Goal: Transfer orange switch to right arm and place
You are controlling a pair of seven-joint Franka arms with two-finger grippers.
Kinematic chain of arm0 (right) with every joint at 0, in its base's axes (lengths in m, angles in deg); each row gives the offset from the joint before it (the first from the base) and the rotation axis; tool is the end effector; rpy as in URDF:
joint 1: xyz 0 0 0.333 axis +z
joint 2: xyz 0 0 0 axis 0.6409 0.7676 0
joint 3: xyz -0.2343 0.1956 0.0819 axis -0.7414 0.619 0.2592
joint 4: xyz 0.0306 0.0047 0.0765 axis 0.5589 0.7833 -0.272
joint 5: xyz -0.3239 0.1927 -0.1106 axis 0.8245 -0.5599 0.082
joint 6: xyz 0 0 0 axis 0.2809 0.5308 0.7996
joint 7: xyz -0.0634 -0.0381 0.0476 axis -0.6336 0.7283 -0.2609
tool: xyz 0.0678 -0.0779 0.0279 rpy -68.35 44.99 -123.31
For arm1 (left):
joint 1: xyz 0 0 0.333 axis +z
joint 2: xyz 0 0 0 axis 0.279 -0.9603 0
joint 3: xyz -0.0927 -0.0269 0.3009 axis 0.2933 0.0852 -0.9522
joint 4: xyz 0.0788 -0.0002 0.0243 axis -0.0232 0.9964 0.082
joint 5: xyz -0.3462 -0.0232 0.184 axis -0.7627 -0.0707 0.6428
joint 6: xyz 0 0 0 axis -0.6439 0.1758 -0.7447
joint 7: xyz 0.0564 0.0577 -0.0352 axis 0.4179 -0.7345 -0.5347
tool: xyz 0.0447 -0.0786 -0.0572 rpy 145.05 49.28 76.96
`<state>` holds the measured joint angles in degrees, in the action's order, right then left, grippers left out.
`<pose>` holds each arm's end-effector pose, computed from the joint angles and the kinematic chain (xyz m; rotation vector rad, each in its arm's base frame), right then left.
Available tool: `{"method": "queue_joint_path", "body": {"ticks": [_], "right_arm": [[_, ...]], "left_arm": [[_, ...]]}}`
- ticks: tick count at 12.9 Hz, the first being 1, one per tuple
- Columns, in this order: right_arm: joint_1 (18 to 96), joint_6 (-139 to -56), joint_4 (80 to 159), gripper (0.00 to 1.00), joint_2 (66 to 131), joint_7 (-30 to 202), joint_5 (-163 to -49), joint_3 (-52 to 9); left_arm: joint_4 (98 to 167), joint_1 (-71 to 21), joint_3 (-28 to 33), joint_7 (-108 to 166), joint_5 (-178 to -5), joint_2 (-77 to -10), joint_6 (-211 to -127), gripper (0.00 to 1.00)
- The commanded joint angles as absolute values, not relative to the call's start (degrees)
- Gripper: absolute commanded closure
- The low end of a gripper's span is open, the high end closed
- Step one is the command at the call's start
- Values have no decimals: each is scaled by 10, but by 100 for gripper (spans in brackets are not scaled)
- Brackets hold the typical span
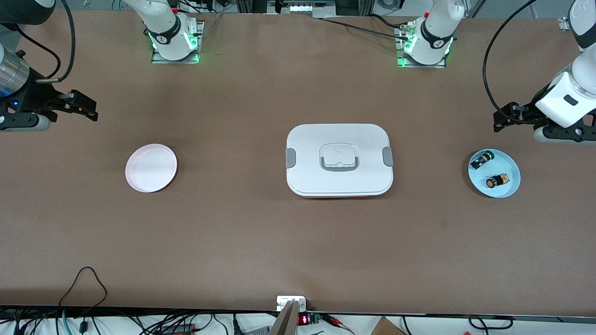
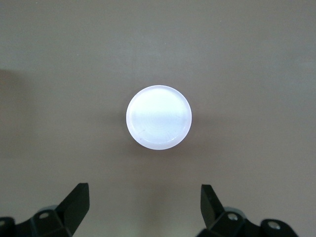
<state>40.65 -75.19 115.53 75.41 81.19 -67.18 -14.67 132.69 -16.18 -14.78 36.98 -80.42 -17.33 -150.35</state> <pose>0.5581 0.0205 0.5837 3.1047 0.0721 -0.0627 0.5573 -0.0040 0.5578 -3.1033 0.0689 0.0435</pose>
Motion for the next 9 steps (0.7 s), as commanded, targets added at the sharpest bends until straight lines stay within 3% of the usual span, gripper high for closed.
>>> {"method": "queue_joint_path", "body": {"ticks": [1, 9], "right_arm": [[400, -741, 1136, 0, 763, 807, -680, -145], [403, -746, 1136, 0, 765, 805, -681, -144]], "left_arm": [[1319, -163, -151, 365, -813, -172, -1492, 0], [1307, -162, -153, 363, -808, -195, -1475, 0]]}}
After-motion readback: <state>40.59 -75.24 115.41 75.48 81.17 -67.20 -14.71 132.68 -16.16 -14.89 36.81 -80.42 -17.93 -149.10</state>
